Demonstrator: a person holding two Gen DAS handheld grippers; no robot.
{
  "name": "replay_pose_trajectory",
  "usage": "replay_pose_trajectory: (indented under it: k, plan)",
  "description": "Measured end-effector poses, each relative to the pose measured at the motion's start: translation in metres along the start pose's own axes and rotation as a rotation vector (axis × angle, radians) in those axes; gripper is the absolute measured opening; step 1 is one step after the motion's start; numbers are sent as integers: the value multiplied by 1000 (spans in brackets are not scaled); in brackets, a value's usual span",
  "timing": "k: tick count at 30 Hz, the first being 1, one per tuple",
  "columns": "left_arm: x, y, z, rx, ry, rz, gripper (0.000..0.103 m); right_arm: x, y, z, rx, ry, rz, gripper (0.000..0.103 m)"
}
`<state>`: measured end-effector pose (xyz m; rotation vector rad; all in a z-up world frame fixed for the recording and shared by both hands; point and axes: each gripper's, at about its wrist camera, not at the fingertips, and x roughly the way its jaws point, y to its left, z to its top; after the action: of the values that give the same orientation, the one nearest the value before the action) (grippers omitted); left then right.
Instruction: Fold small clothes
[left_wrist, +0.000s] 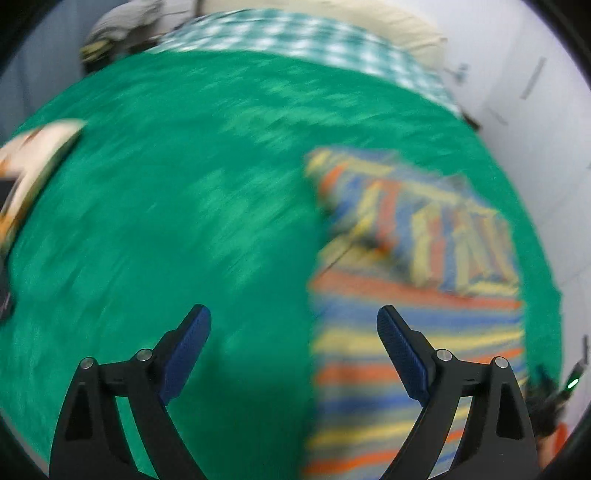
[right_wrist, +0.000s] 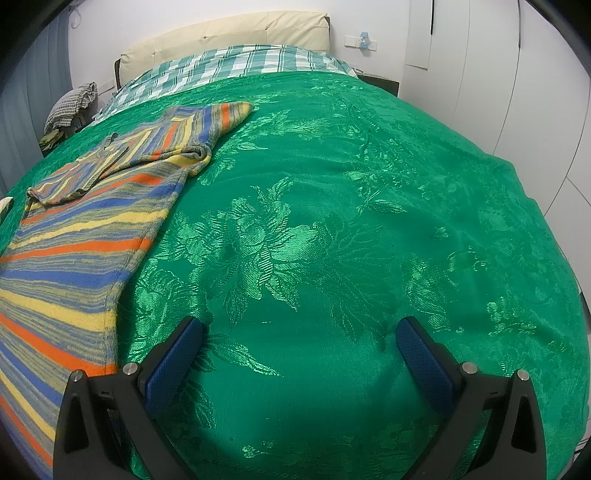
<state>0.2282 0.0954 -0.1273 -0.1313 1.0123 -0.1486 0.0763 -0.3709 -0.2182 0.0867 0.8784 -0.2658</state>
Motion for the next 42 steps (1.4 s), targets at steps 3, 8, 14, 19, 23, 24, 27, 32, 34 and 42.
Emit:
replay_pose_trajectory:
  k: [3,8,14,19,23,24,27,32,34,42]
  plan:
    - [-6,28,-44,-40,-23,59,92,0,0,0,-1,0,-1,103]
    - [10,43,-80,-54,-35,98,93,0,0,0,0,-3,-1,103]
    - [19,29,-89,13,-79,166,102,-1,0,-2,2,-8,0,103]
    - [26,32,-92,20,-83,164,103,-1,0,-2,2,-9,0,103]
    - [26,34,-95,22,-89,168,103,-1,0,-2,2,-9,-1,103]
    - [27,33,-95,23,-90,170,103,-1,0,-2,2,-9,-1,103]
    - [27,33,-96,26,-92,174,103,-1,-1,-2,2,-9,0,103]
    - [28,31,-96,29,-95,184,103,-1,0,-2,2,-9,-1,103]
    - [28,31,-97,31,-96,187,103,-1,0,-2,1,-9,-1,103]
    - [28,30,-97,32,-96,188,103,-1,0,-2,2,-9,-2,103]
